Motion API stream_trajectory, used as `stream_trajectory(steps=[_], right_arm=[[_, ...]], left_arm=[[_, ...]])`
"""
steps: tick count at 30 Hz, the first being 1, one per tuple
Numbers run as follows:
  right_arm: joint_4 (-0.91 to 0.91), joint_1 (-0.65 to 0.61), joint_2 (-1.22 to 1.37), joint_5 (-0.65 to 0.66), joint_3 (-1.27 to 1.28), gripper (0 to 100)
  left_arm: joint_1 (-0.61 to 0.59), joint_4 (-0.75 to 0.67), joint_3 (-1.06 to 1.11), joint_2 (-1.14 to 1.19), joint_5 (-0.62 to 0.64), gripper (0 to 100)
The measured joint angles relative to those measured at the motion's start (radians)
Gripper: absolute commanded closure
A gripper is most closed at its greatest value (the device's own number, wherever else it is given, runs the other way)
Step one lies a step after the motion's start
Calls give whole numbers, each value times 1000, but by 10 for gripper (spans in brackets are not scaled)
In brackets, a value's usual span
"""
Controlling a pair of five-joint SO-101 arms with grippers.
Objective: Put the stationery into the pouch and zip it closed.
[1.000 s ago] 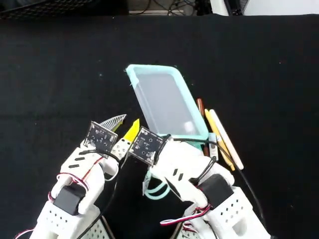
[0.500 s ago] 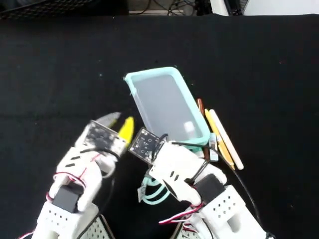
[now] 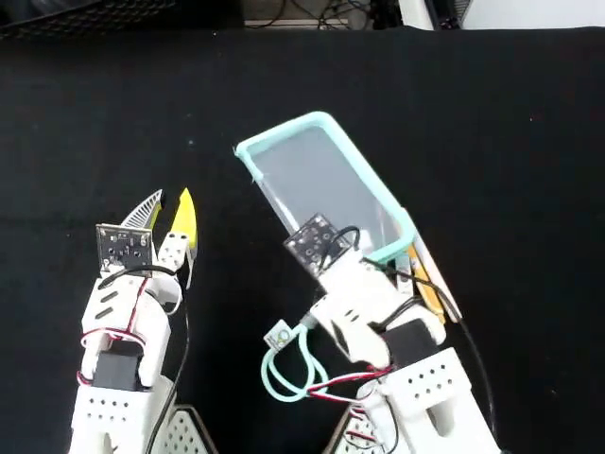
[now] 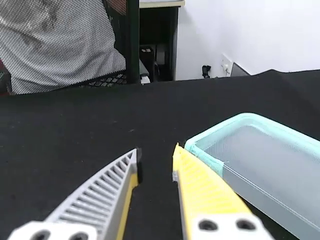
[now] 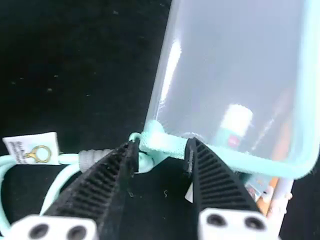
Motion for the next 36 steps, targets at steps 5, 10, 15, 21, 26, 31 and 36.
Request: stream_trajectory(steps=[5,10,15,21,26,31,36], right_arm=[[12,48,0,2,0,825],[12,123,60,2,-2,825],[9,126,301,2,-61,825],[-81,-17,618,-54,-150,825],[-207,-61,675,-89,-167,825],[-304,-63,680,-92,-213,825],[-345,-8,680,-129,-278,822]], left_arm=[[0,0,20,0,0,866],[0,0,21,0,-3,866],[0,0,21,0,-3,866],[0,0,21,0,-3,866],[0,0,21,0,-3,866],[0,0,21,0,-3,866],[0,0,21,0,-3,866]])
